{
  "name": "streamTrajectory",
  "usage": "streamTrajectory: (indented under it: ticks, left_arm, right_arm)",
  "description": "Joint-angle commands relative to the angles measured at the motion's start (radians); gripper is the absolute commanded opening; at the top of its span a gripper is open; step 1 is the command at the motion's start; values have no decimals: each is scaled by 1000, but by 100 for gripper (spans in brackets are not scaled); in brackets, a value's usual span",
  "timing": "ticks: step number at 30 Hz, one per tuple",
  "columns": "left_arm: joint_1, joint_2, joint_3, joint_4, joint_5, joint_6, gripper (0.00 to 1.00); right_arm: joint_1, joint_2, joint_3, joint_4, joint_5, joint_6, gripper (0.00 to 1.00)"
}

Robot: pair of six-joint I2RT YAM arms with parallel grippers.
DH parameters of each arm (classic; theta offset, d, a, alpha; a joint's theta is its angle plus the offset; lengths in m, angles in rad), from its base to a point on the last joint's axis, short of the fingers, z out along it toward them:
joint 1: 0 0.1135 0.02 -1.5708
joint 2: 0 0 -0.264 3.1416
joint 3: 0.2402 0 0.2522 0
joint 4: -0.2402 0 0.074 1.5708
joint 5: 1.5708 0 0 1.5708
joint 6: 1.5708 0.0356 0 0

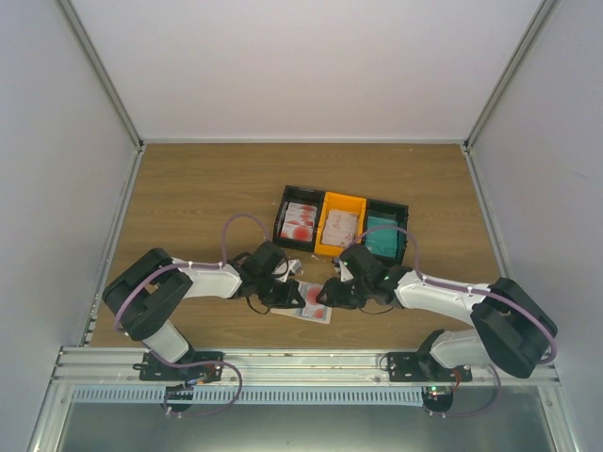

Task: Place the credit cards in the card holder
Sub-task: Insert the credit card into the card holder.

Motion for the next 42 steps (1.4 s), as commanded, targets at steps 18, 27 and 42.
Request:
streamTrajectory:
  ticks: [18, 27, 42]
  left_arm:
    - [13, 88, -39, -65, -159, -3, 0]
    - [13, 91, -38, -55, -148, 0, 0]
    - [13, 82, -41, -43, -141, 4, 0]
  right_arm:
    - [-5, 57, 14, 75, -63, -28, 36]
    - [-5, 17, 11, 81, -75, -27, 30]
    - [-6, 7, -44, 236, -146, 41, 39]
